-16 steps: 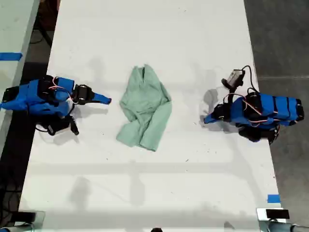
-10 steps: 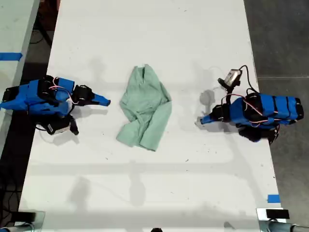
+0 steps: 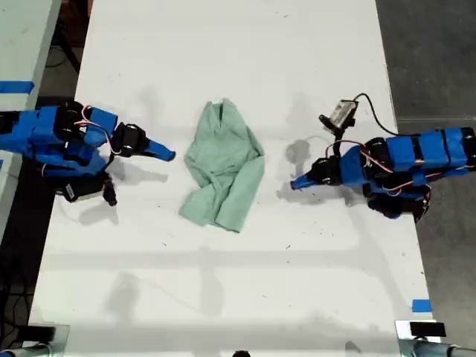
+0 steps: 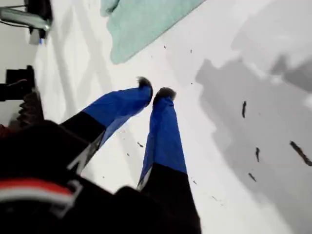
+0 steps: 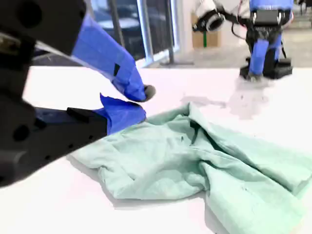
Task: Fold t shirt
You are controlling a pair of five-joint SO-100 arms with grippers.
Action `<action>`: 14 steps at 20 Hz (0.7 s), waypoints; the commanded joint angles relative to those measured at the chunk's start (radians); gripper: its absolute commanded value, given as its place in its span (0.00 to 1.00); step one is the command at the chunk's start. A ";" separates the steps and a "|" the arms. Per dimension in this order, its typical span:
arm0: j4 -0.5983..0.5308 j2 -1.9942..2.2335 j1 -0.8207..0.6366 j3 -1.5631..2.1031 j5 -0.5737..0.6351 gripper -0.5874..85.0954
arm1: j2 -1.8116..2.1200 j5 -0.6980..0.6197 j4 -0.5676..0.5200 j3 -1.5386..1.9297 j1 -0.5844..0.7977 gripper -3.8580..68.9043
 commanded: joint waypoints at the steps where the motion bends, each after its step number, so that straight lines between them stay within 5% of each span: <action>1: 0.140 -0.537 0.043 -0.440 -0.035 0.14 | -0.686 -0.054 0.015 -0.632 -0.028 0.24; 8: 0.233 -1.081 0.183 -0.707 -0.166 0.25 | -1.526 -0.038 0.304 -1.539 -0.078 0.38; 14: 0.236 -1.278 0.215 -0.867 -0.144 0.24 | -1.600 0.026 0.371 -1.615 -0.114 0.38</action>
